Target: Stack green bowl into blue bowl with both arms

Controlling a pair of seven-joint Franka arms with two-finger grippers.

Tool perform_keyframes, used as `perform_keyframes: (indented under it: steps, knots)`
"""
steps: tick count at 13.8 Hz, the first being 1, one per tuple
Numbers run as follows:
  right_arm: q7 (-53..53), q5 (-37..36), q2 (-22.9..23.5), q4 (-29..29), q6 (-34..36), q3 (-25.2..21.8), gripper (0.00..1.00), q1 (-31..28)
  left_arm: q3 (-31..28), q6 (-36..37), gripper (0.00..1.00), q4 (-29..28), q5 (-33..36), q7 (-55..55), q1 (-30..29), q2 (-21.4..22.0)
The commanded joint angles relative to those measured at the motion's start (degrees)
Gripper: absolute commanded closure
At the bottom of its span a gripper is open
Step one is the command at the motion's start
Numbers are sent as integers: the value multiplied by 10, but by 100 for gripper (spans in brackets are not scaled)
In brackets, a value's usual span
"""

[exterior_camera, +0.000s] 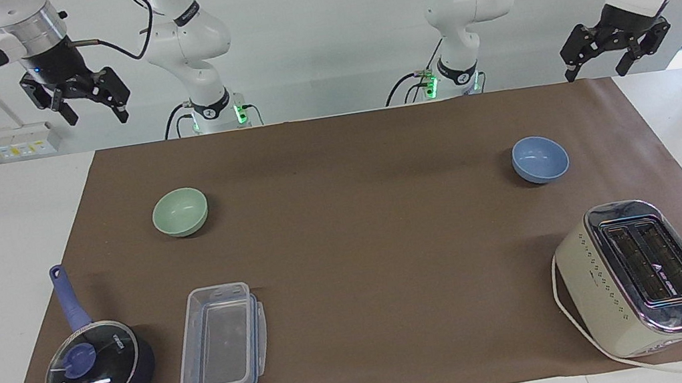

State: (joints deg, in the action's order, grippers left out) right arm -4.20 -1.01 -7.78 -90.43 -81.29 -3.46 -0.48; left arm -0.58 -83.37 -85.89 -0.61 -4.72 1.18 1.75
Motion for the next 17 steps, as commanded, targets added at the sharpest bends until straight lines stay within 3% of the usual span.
perform_keyframes:
  steps: [1,9,17]
  knots:
    - [10,7,8,18,16,6,0,-9,-5,-20,0,-29,-5,-2,0,20]
    - [16,10,0,12,33,10,0,-1,-10,-70,0,-113,-39,-78,-34,69]
    - [16,10,-16,-14,27,8,0,-4,-10,-130,0,-211,-93,-223,-119,73]
